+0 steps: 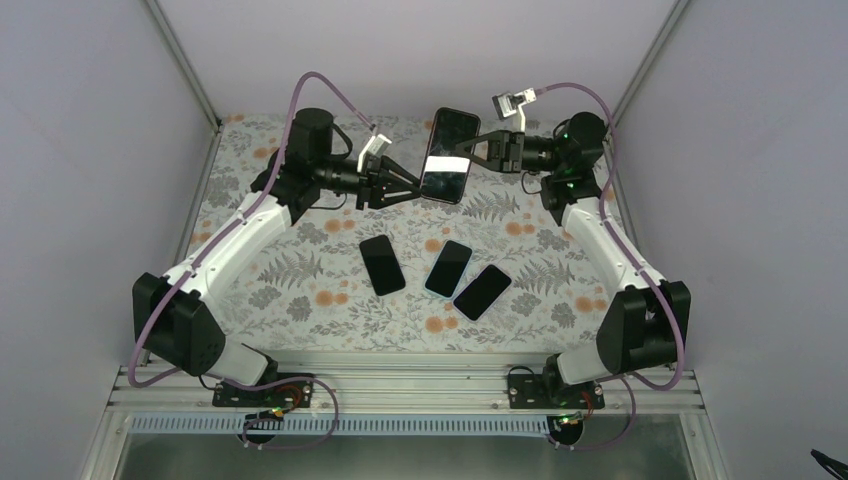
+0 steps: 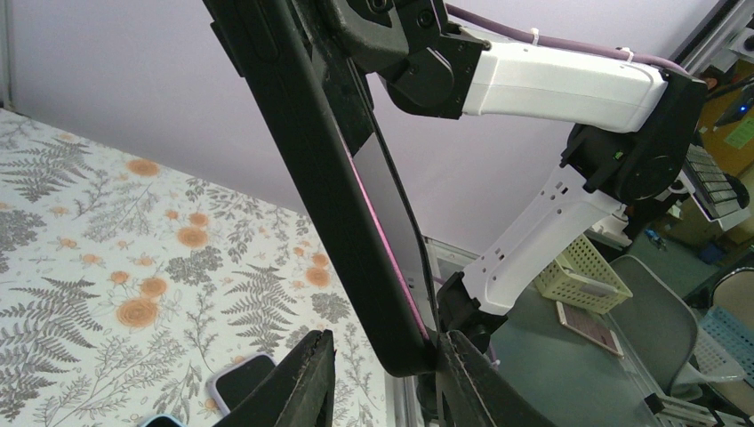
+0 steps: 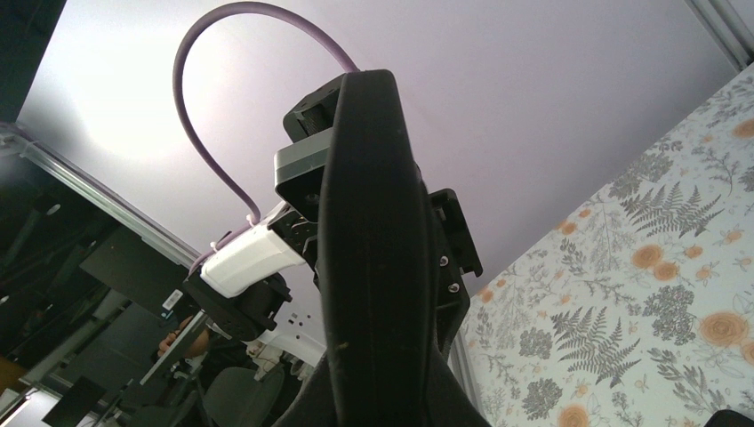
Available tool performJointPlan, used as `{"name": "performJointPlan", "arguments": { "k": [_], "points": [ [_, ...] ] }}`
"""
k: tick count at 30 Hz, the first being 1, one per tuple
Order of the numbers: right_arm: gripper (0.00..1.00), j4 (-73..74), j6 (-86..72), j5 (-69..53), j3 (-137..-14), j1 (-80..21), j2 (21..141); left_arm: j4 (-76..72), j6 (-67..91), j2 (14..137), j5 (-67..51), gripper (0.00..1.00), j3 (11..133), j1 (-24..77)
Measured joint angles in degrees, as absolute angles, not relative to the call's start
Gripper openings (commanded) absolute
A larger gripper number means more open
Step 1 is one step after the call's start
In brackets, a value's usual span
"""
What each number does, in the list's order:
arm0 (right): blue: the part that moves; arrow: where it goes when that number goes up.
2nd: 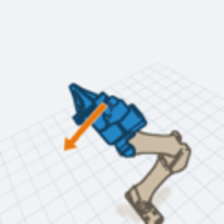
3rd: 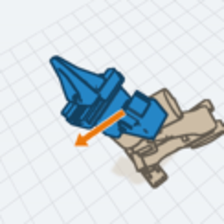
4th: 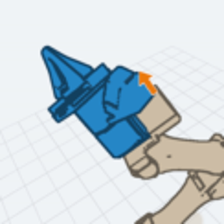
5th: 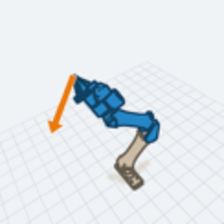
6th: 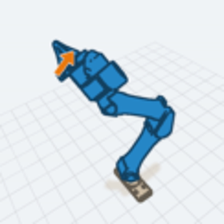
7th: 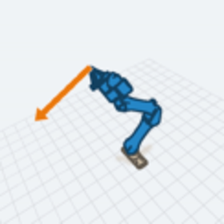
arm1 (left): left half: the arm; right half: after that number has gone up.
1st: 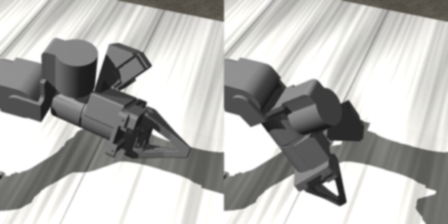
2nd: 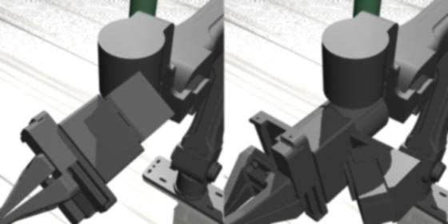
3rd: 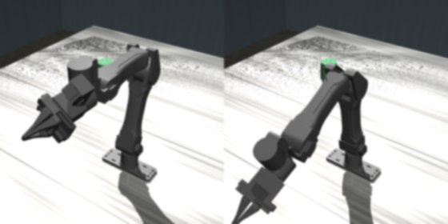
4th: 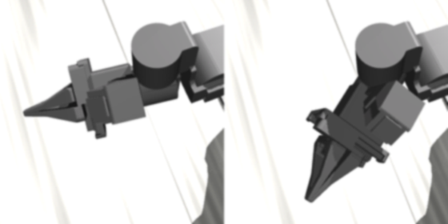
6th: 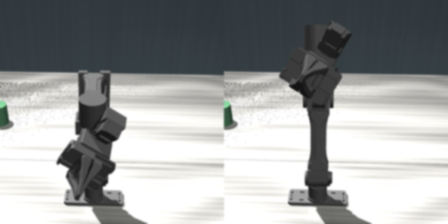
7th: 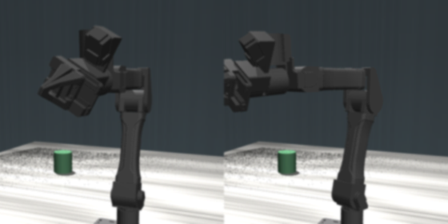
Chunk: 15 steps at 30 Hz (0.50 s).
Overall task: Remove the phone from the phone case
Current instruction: Remove the phone case from the phone.
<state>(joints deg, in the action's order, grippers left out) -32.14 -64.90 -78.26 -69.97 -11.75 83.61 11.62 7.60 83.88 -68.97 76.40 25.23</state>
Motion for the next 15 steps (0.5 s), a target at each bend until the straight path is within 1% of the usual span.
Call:
{"name": "performJointPlan", "arguments": {
  "k": [15],
  "points": [
    [0.04,-38.3,-70.0,-78.2,-67.7,-11.5,83.6,9.9,8.4,83.9,-69.9,0.28,75.4,25.1]
  ]
}}
